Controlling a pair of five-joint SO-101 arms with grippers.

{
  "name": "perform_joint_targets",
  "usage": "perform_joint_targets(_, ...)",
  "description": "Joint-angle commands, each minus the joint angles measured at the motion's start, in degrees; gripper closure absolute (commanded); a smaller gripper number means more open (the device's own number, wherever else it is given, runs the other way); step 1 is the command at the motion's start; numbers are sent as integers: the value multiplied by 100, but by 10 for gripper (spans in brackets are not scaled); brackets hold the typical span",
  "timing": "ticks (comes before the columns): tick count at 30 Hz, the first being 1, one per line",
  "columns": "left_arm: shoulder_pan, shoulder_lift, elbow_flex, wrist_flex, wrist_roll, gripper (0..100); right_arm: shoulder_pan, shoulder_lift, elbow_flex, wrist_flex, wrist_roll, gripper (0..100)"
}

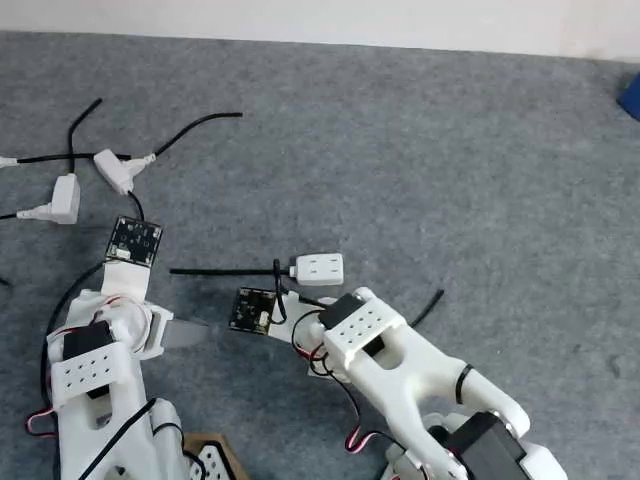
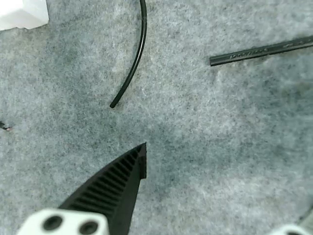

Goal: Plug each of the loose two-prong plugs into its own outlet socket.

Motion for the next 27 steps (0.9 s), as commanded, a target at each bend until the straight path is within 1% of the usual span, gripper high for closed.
perform_joint_targets(1, 31, -92, -22, 26, -53, 489, -242, 110, 101, -224, -18, 940)
perform_joint_targets(10, 31, -92, -22, 26, -53, 489, 409, 110, 119, -154, -9, 968)
perform_joint_targets(14, 48, -92, -22, 44, -53, 489, 409, 110, 119, -22, 0, 974)
perform_joint_targets(16, 48, -92, -31, 44, -53, 489, 435, 119, 119, -22, -9, 995)
perform_joint_targets(21, 31, -92, -92, 18, -35, 489, 435, 110, 277, -22, -62, 991)
perform_joint_targets(25, 57, -92, -646, 18, -18, 490, 409, 48, 57, 13, -782, 992)
perform_joint_targets(27, 57, -101, -1042, 18, -18, 490, 426, 57, -549, 462, -1248, 992)
